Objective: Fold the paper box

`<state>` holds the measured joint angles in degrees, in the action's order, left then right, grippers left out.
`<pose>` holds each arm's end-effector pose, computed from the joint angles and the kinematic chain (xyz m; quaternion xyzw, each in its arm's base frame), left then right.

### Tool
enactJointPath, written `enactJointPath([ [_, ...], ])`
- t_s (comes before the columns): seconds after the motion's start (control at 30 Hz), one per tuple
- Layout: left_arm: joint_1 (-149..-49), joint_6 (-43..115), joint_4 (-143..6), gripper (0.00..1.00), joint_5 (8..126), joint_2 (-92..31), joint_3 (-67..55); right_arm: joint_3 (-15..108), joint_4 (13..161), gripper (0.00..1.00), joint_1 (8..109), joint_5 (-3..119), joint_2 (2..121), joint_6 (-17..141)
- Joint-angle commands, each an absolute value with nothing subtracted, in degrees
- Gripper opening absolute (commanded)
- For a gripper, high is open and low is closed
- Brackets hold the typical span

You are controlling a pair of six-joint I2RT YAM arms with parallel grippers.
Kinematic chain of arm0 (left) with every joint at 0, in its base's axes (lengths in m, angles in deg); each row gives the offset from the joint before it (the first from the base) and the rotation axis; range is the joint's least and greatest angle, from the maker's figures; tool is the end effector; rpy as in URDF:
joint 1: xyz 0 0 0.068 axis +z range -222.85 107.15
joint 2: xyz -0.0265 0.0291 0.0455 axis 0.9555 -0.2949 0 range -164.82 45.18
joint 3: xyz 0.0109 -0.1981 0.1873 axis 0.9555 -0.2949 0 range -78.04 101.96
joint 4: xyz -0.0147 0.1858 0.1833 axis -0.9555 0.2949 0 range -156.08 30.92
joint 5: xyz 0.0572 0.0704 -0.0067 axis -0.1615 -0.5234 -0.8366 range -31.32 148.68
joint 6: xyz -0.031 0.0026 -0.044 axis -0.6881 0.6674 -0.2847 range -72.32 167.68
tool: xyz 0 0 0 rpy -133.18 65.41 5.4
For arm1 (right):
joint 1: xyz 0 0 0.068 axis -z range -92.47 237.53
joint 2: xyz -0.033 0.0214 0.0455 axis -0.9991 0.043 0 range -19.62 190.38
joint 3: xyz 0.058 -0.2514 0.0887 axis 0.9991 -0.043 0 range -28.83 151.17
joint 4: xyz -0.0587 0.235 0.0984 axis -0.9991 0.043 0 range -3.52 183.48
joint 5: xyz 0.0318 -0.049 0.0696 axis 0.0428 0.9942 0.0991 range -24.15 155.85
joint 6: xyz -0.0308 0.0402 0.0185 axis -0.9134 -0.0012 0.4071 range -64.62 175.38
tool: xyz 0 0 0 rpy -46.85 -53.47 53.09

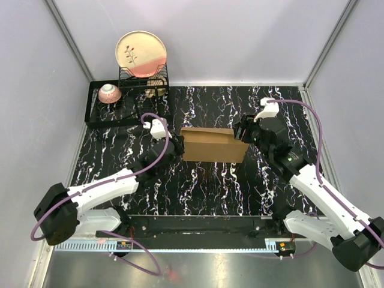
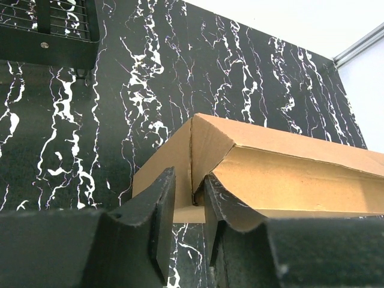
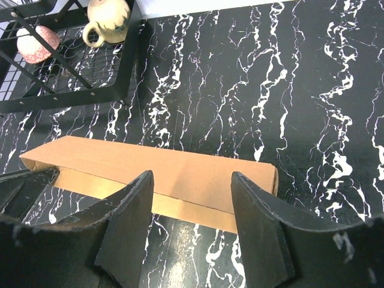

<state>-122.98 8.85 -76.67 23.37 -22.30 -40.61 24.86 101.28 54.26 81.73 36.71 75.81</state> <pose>0.1813 -0.1850 0.2523 -0.0977 0.7914 -0.2088 0.5661 0.1929 0.1150 0.3494 -0.0081 0.8026 0.1653 0.5731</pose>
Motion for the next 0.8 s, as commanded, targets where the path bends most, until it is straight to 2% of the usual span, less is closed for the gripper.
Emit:
enactJointPath([
  [0.0,-123.7,12.3,-58.5,0.28,27.7,-26.8,-43.1,27.9,98.6,0.61,54.1,79.7,37.1,74.3],
  [0.47,-123.7,12.7,-56.5,0.38,27.1,-23.5,-42.4,27.8,97.0,0.61,54.0,73.7,39.0,74.5],
  [0.77,-123.7,13.4,-55.6,0.40,26.6,-22.2,-41.3,27.0,97.0,0.63,54.0,72.9,40.5,74.1],
])
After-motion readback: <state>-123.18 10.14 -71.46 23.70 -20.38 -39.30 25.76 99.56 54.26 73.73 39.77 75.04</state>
